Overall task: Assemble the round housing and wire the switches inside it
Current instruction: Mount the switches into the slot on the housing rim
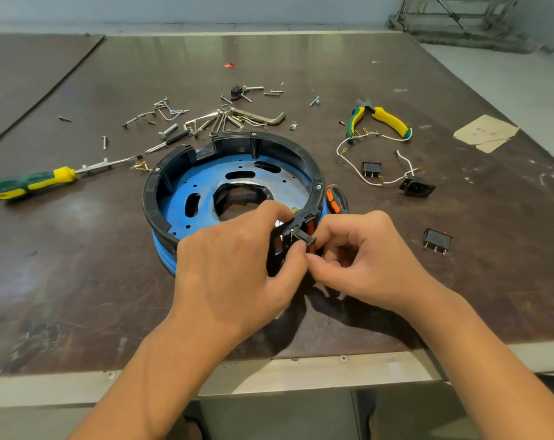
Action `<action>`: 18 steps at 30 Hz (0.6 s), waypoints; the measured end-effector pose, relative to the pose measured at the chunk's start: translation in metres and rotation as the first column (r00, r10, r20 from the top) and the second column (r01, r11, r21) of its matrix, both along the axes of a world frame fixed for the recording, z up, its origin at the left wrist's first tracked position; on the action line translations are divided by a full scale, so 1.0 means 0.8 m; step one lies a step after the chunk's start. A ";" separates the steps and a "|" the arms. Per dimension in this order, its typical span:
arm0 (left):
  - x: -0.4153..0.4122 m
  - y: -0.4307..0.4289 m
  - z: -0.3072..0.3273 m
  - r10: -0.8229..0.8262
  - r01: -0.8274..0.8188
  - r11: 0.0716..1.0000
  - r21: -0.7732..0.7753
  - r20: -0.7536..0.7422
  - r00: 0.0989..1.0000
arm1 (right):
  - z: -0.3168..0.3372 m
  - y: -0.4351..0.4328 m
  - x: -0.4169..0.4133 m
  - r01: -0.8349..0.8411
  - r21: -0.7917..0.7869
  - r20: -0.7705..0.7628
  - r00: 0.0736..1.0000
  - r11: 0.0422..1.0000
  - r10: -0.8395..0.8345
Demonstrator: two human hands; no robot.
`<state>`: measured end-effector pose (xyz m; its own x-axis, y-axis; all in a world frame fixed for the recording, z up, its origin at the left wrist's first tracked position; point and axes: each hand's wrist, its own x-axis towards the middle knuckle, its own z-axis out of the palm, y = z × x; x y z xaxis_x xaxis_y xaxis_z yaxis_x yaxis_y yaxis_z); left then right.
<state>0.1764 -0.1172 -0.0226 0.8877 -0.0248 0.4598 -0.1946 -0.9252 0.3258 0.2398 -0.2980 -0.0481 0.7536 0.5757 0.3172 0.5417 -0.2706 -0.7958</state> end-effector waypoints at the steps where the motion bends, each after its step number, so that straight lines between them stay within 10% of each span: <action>1: 0.000 0.000 0.000 -0.001 0.001 1.000 0.000 0.000 1.000 | 0.000 0.000 0.000 0.006 -0.001 -0.001 1.000 1.000 -0.006; 18: 0.001 -0.001 -0.001 0.014 -0.014 1.000 0.004 0.018 1.000 | -0.001 -0.003 0.003 -0.030 0.068 -0.083 0.996 0.997 0.036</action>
<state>0.1771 -0.1182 -0.0236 0.8794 -0.0142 0.4759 -0.1872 -0.9293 0.3183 0.2424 -0.3006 -0.0491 0.7602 0.5806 0.2916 0.4797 -0.1989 -0.8546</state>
